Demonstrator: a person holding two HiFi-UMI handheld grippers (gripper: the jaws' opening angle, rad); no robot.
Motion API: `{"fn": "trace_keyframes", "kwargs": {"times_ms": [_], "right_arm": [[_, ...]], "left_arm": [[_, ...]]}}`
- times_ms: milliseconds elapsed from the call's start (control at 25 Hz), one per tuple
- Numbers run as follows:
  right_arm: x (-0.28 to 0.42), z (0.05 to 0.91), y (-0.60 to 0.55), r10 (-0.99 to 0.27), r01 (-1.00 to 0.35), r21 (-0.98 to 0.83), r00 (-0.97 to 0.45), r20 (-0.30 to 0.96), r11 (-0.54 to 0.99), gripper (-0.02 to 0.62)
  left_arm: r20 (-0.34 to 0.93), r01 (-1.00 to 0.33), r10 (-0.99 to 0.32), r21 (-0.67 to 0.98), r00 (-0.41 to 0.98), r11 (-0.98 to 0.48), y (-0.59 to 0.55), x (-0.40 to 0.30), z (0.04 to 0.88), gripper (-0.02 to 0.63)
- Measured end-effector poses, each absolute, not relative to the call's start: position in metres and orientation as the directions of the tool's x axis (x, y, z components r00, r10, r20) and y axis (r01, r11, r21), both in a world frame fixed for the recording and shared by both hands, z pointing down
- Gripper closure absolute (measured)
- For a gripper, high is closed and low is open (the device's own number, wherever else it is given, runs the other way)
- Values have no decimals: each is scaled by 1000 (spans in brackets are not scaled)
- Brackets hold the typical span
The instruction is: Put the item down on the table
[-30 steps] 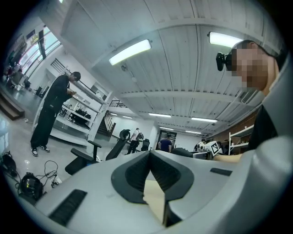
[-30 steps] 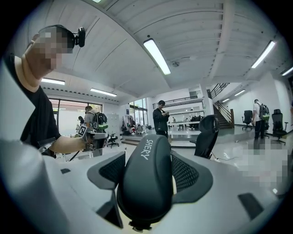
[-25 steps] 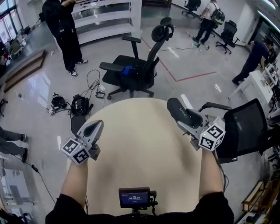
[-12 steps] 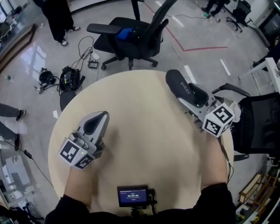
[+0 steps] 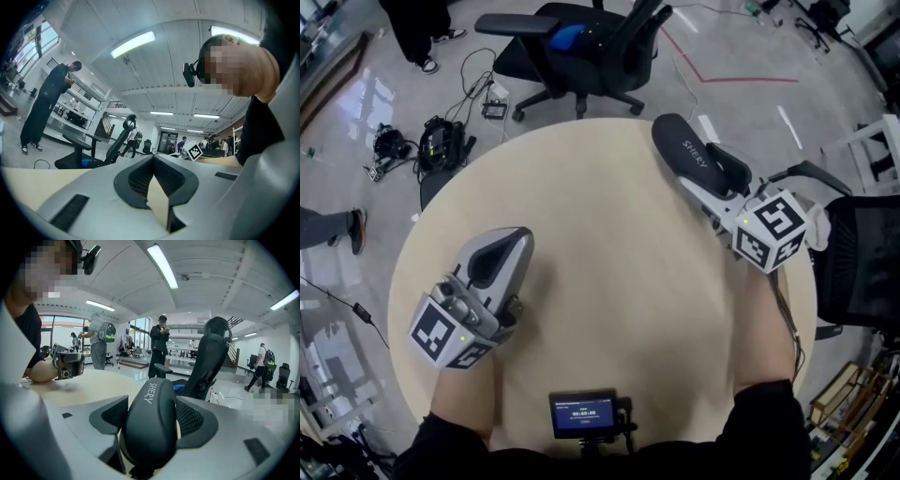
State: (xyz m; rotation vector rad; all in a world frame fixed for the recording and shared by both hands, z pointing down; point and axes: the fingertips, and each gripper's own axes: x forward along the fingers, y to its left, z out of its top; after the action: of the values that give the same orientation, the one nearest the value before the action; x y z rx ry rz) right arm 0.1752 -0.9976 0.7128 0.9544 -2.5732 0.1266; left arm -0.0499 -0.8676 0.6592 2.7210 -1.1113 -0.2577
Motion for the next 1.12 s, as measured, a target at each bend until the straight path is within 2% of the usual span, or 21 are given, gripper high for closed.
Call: {"fn": "trace_keyframes", "kwargs": {"times_ms": [200,320,720,760,800,1120], "right_arm": [[165,737,-998,-602,-628,130,-636,483,767,275],[162,739,-999,-606,-632,137,-623,496,762,275],[168,719,-992,-637,-675,66,-653,408,735,273],[170,712,-990,-644,-681,63,-654,398,730,257],[173,703,-987,-652,-688,59,-652,387,724,213],[213,620,-920,-702,-744,-32,-643,306,668,213]], "left_arm": [[-76,-672,-704,241,706,-700,-869,-47,662,604],[-81,-669,-703,248,707,-701,-870,-47,658,604],[-84,-674,-711,257,699,-693,-863,-48,658,604],[-82,-676,-713,259,696,-690,-861,-48,656,604],[-76,-679,-715,260,695,-687,-857,-49,653,604],[-34,-701,-730,249,683,-668,-803,-69,597,604]]}}
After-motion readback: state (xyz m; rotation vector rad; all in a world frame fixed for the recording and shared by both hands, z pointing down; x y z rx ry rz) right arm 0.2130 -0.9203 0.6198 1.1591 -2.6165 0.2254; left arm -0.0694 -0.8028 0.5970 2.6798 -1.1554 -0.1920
